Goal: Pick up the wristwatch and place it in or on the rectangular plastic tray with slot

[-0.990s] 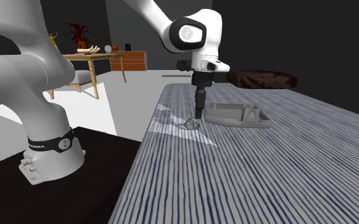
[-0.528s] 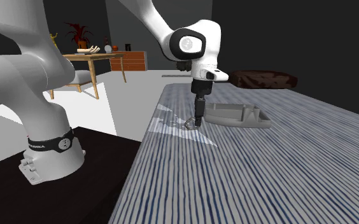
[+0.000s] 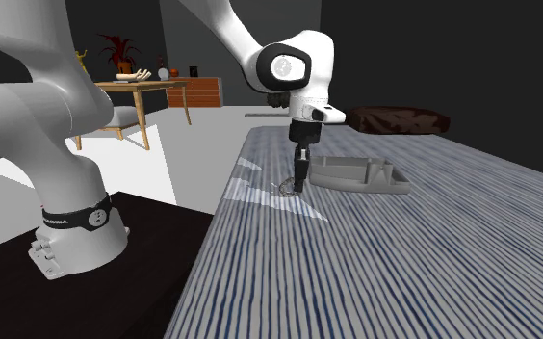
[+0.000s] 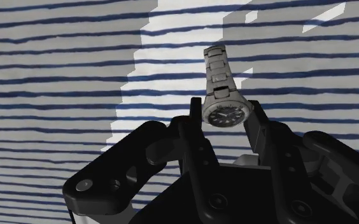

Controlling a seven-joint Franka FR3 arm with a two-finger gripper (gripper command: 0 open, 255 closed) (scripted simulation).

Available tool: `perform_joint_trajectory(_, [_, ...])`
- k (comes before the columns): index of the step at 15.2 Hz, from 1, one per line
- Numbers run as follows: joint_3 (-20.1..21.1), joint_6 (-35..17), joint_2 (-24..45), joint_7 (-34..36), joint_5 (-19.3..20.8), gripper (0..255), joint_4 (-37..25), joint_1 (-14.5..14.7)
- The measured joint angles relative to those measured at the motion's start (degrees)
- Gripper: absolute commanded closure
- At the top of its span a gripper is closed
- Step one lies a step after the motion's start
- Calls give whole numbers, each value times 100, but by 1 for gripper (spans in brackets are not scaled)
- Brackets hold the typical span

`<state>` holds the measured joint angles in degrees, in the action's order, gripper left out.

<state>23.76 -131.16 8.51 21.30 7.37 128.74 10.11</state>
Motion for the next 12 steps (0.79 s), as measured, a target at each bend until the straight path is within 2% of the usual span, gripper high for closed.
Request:
perform_joint_trajectory(7, [1, 0, -1, 0, 0, 255, 0, 0])
perform_joint_trajectory(12, [31, 289, -226, -101, -144, 255, -88, -18])
